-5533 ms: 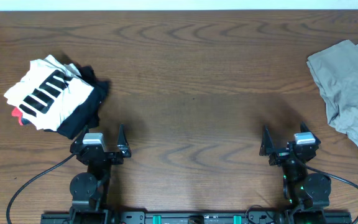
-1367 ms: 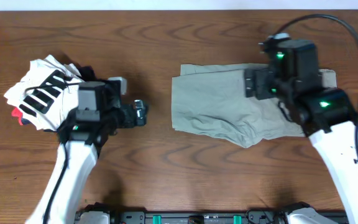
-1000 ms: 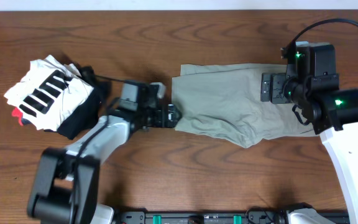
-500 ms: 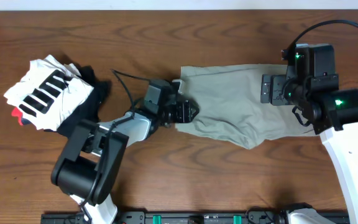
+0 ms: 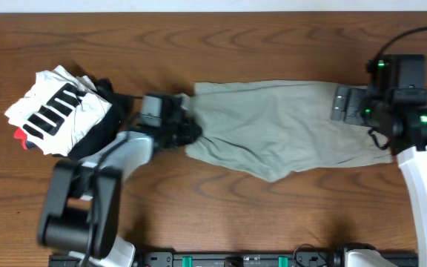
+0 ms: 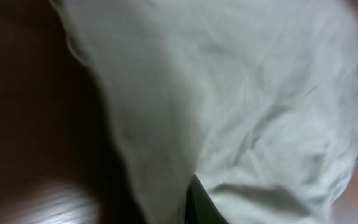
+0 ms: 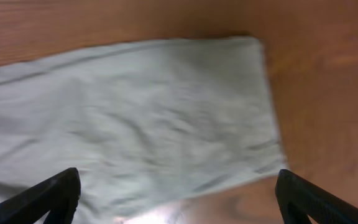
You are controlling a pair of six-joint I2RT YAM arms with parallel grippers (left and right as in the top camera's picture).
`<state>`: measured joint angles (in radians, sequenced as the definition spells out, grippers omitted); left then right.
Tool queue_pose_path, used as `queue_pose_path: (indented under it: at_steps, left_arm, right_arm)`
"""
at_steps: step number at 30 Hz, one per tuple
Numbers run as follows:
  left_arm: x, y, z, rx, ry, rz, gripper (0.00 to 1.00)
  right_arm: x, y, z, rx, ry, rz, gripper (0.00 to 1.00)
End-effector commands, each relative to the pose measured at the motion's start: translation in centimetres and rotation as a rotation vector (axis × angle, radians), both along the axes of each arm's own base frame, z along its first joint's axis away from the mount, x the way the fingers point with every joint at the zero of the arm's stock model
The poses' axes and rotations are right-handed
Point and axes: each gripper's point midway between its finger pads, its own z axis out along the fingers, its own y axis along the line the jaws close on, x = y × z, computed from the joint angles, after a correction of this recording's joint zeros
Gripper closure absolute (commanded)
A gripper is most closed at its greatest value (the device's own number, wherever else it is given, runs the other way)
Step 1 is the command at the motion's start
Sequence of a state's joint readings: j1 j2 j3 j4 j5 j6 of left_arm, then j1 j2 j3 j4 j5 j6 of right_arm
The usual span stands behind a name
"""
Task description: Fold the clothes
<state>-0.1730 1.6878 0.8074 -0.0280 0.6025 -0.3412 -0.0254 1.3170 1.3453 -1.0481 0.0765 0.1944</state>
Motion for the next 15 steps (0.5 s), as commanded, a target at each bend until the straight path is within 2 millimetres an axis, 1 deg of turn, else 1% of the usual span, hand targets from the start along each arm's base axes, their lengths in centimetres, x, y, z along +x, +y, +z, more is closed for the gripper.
queue_pose_path:
  at_steps: [1,2,3,6,9,10,13,14,15]
  left_arm:
    - [0.9,2.4,1.6,0.027,-0.071,0.028,0.93]
    - [1.1,2.8,1.7,0.027,-0.074,0.039,0.83]
    - [1.1,2.9,1.6,0.027,-0.071,0.044,0.7]
    - [0.8,3.0,1.5,0.03,-0.059,0.041,0.67]
    - [0.6,2.9,1.3,0.032,-0.046,0.039,0.66]
    - [0.5,3.0,1.3,0.032,-0.043,0.039,0.66]
    - [0.4,3.0,1.2,0.033,-0.035,0.039,0.65]
    - [0.3,3.0,1.1,0.034,-0.031,0.039,0.6]
    - [0.2,3.0,1.1,0.034,-0.029,0.039,0.49]
  right_arm:
    - [-0.5,-1.3,-2.0,0.044,0.075,-0.021,0.01]
    - [-0.8,-1.7,-2.8,0.058,0.106,-0.032,0.01]
    - [-1.0,-2.2,-3.5,0.07,0.132,-0.049,0.01]
    - [-1.4,-3.7,-6.2,0.114,0.202,-0.077,0.01]
    - [-1.6,-4.2,-9.5,0.208,0.256,-0.045,0.01]
    - [-2.0,-4.5,-10.9,0.248,0.288,-0.059,0.01]
    - [-3.3,-5.2,-13.9,0.324,0.365,-0.112,0.01]
    - [-3.8,-5.4,-14.9,0.355,0.383,-0.128,0.01]
    - [-4.2,-5.6,-15.9,0.378,0.395,-0.146,0.01]
